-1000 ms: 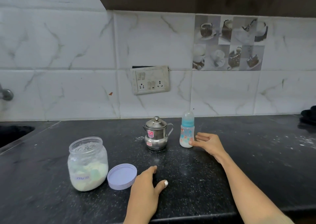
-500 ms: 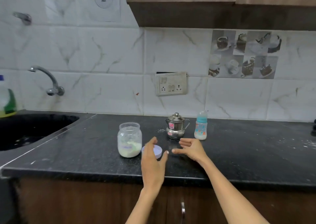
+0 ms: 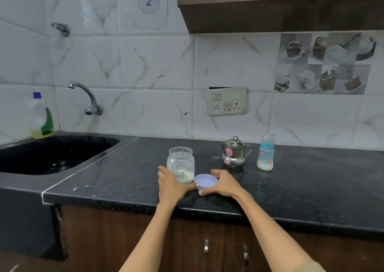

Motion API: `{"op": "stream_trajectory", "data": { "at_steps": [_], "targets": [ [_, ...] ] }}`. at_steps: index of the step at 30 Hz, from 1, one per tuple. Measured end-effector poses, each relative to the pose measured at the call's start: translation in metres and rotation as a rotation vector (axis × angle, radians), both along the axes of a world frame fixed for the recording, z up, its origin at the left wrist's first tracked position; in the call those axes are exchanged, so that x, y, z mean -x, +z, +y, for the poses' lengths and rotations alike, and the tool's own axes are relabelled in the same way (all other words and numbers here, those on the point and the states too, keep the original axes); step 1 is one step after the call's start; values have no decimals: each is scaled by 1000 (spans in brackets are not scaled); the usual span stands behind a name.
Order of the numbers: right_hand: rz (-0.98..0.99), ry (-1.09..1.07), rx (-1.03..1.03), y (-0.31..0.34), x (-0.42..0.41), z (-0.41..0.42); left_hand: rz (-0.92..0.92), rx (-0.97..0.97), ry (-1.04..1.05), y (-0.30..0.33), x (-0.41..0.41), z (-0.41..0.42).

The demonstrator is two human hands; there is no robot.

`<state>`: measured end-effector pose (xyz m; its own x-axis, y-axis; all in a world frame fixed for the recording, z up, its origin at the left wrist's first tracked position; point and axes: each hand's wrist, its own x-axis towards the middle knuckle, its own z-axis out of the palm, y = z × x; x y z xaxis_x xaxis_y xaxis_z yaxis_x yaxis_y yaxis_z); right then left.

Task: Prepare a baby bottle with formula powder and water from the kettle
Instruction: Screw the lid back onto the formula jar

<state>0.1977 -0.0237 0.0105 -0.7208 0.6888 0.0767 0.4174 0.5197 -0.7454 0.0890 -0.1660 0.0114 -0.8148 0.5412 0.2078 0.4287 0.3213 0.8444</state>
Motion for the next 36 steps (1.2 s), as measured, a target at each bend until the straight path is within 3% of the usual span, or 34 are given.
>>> {"op": "stream_trajectory", "data": {
  "at_steps": [9,18,25,36],
  "targets": [
    [44,-32,-182,46,8,8,72,-132,-57,-6,17,-1],
    [-155,115,-477,114,48,-21,21,-168,-71,-6,19,0],
    [-254,280,-714,110,71,-38,24,-174,-80,-9,20,1],
    [-390,332,-866,97,67,-48,43,-154,-65,-13,22,3]
  ]
}}
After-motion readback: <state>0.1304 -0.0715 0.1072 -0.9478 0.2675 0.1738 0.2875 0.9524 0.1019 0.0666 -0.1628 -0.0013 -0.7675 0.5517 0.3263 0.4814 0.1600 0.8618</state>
